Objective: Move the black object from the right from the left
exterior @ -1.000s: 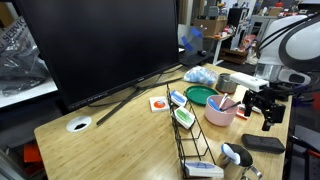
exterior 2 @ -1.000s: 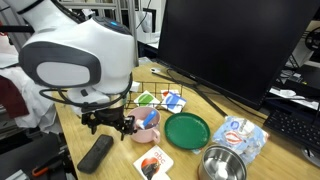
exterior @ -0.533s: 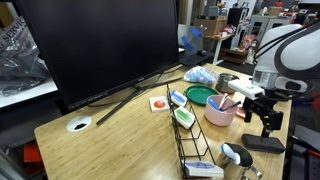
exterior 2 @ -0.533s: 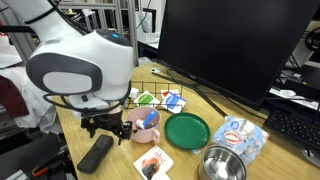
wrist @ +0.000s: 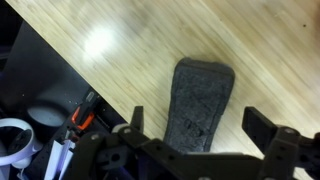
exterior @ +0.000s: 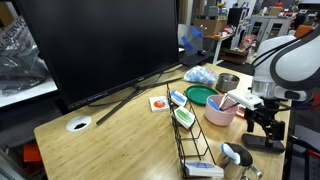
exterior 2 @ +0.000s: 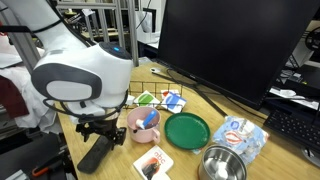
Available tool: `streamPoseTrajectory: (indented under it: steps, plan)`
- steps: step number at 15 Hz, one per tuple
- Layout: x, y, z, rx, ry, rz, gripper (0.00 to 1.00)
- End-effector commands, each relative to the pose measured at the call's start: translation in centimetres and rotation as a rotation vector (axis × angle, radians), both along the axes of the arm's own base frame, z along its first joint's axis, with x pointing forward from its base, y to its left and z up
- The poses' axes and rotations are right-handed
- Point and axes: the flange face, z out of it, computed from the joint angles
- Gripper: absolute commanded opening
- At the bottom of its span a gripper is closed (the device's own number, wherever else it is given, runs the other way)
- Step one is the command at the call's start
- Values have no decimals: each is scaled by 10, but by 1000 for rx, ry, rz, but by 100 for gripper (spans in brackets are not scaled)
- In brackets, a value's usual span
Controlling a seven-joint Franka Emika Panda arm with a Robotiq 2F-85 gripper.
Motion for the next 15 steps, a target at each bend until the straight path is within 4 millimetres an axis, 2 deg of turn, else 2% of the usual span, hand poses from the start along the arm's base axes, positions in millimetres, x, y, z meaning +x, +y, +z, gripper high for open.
streamPoseTrajectory:
  steps: [1,5,8,11,13,15]
  plan:
    - [1,1,-6,-10,-13,-15,100]
    - [0,2,-18,-20,-16,-19,100]
    - [-1,-5,-29,-50,-18,-31,100]
    - [2,-9,-28,-70,-36,-66,100]
    - [6,-14,-27,-90,-68,-98,74]
    - [8,-15,-27,-99,-83,-125,60]
